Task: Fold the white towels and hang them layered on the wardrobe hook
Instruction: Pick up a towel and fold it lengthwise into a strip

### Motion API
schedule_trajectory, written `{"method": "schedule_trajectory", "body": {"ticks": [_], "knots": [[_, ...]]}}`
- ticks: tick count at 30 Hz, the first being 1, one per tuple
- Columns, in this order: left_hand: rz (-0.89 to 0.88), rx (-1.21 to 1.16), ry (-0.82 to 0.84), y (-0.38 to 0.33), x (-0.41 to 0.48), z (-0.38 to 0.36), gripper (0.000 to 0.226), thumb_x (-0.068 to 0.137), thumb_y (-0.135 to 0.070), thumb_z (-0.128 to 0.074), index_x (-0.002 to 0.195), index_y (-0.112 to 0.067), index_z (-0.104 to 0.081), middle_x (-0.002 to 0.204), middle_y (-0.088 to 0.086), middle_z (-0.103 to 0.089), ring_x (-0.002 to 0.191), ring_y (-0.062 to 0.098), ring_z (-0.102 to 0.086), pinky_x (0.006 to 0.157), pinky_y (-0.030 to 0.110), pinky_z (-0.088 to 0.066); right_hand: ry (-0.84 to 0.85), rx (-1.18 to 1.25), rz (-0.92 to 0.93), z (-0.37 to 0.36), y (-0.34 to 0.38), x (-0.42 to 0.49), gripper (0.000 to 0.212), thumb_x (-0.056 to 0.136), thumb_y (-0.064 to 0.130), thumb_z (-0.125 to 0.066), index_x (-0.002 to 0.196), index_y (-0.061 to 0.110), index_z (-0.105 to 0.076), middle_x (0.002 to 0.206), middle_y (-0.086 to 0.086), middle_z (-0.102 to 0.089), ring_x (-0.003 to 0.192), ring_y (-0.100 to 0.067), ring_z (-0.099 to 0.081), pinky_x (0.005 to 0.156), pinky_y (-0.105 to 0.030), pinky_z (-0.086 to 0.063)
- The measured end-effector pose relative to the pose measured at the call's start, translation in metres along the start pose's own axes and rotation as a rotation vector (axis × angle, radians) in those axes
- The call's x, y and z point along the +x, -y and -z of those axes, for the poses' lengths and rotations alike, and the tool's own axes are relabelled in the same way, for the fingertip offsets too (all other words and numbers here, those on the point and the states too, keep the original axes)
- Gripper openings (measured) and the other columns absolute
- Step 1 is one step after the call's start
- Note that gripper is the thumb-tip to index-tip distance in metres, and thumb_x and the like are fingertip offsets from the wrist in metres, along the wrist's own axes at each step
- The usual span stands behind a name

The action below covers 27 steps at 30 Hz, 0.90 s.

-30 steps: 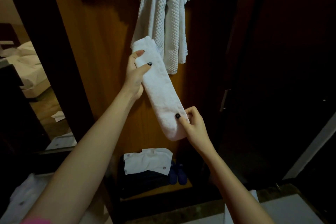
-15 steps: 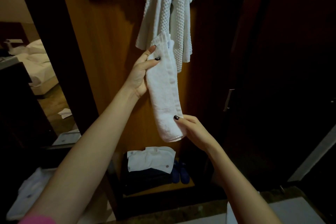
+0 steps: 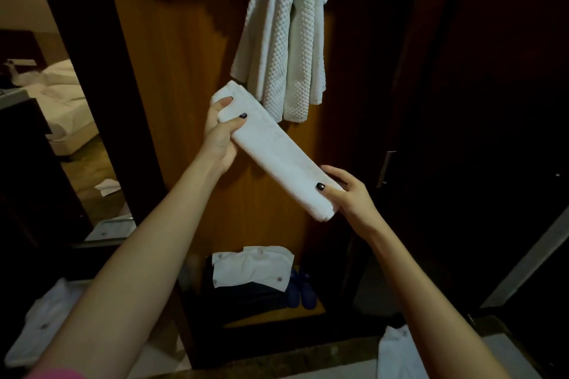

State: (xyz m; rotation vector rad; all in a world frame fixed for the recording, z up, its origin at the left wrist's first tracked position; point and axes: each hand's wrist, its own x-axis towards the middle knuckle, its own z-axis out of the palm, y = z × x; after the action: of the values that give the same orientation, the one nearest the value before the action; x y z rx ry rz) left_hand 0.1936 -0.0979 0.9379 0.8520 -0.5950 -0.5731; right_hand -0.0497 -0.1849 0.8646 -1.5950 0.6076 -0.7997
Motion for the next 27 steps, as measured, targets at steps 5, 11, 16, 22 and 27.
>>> {"method": "schedule_trajectory", "body": {"ticks": [5, 11, 16, 22, 27], "knots": [[-0.017, 0.075, 0.005, 0.004, 0.003, 0.007, 0.042, 0.084, 0.012, -0.06, 0.112, -0.019, -0.066, 0.127, 0.004, -0.052, 0.111, 0.017, -0.057, 0.076, 0.018, -0.053, 0.168, -0.103, -0.135, 0.025, 0.006, 0.003, 0.013, 0.088, 0.014, -0.07, 0.091, 0.002, -0.068, 0.084, -0.008, -0.071, 0.072, -0.016, -0.069, 0.061, -0.022, -0.053], [-0.043, 0.167, -0.022, 0.001, 0.013, 0.015, 0.03, 0.086, 0.008, -0.062, 0.107, -0.012, -0.071, 0.122, 0.001, -0.057, 0.105, 0.011, -0.06, 0.078, 0.017, -0.053, -0.025, -0.06, -0.05, 0.039, 0.018, 0.014, 0.016, 0.098, 0.023, -0.058, 0.1, 0.007, -0.059, 0.092, -0.009, -0.063, 0.071, -0.01, -0.067, 0.058, -0.025, -0.054], [-0.056, 0.254, 0.041, -0.018, 0.03, 0.011, 0.027, 0.092, 0.001, -0.059, 0.095, -0.021, -0.074, 0.119, -0.004, -0.06, 0.101, 0.009, -0.058, 0.067, 0.013, -0.053, -0.17, 0.027, 0.17, 0.053, 0.059, 0.037, 0.032, 0.097, 0.004, -0.053, 0.108, 0.031, -0.067, 0.099, -0.005, -0.061, 0.072, -0.011, -0.061, 0.059, -0.029, -0.055], [-0.193, 0.226, 0.059, -0.06, 0.065, -0.018, 0.029, 0.091, 0.002, -0.06, 0.104, -0.021, -0.072, 0.119, -0.007, -0.06, 0.101, 0.008, -0.06, 0.065, 0.011, -0.052, -0.073, 0.035, 0.252, 0.063, 0.131, 0.082, 0.045, 0.093, -0.005, -0.042, 0.087, 0.019, -0.08, 0.108, -0.004, -0.067, 0.082, -0.005, -0.067, 0.067, -0.022, -0.055], [-0.281, 0.261, 0.115, -0.098, 0.108, -0.036, 0.033, 0.089, 0.002, -0.063, 0.098, -0.027, -0.074, 0.104, -0.015, -0.067, 0.084, 0.003, -0.069, 0.069, 0.018, -0.056, 0.015, 0.011, 0.355, 0.078, 0.183, 0.135, 0.025, 0.094, 0.002, -0.058, 0.104, 0.019, -0.075, 0.101, 0.001, -0.076, 0.092, -0.013, -0.071, 0.073, -0.022, -0.056]]}}
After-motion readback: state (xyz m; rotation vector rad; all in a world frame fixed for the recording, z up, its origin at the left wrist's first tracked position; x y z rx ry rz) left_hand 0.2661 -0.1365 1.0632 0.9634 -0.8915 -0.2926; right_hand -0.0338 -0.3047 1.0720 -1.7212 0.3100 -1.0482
